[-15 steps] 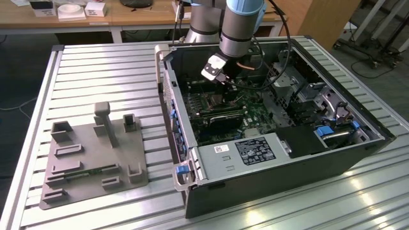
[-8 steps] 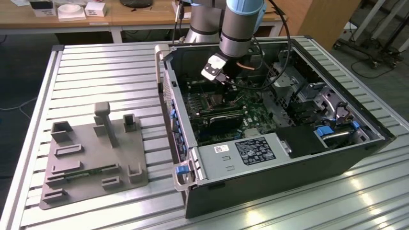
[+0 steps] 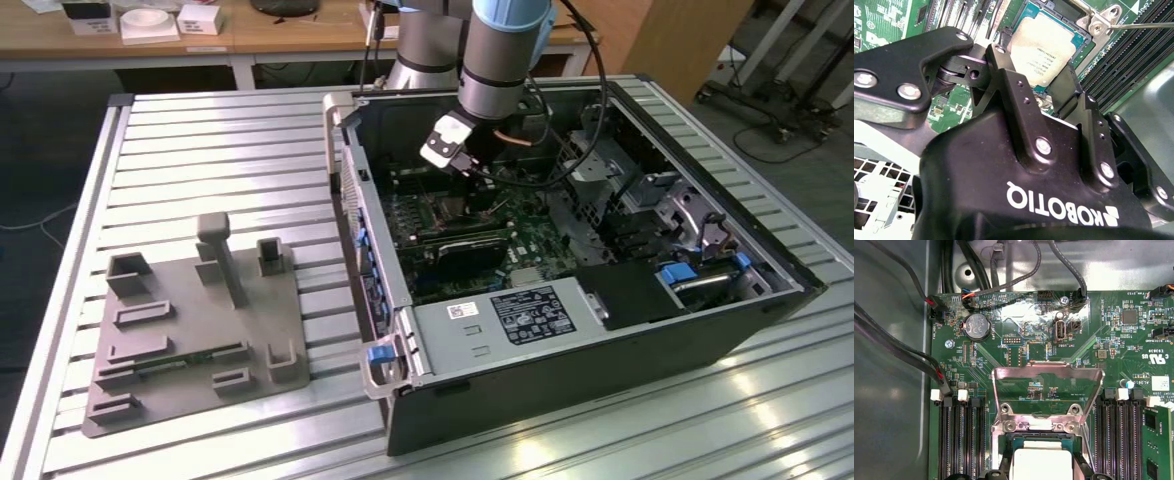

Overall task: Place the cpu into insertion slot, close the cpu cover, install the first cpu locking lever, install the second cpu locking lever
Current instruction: 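Place the cpu into insertion slot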

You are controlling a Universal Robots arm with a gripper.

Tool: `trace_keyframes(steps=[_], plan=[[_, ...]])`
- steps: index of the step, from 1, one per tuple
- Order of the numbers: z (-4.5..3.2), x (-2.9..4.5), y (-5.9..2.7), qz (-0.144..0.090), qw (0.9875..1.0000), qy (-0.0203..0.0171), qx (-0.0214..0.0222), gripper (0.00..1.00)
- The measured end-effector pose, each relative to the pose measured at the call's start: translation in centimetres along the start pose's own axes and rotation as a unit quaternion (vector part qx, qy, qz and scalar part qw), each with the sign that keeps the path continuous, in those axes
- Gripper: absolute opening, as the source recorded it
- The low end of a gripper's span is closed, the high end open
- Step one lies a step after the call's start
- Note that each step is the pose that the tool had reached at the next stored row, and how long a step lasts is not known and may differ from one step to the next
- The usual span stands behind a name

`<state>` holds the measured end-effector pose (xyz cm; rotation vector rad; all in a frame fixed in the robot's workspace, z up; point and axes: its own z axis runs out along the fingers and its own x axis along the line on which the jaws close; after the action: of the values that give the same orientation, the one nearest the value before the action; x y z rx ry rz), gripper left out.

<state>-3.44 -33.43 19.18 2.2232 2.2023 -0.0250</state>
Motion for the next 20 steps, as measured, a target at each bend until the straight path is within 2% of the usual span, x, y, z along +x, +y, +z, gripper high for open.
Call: trace_keyframes(steps=[20], plan=[[0.02, 0.00, 0.00, 0.000, 1.0000, 0.0000, 0.0000, 0.54]])
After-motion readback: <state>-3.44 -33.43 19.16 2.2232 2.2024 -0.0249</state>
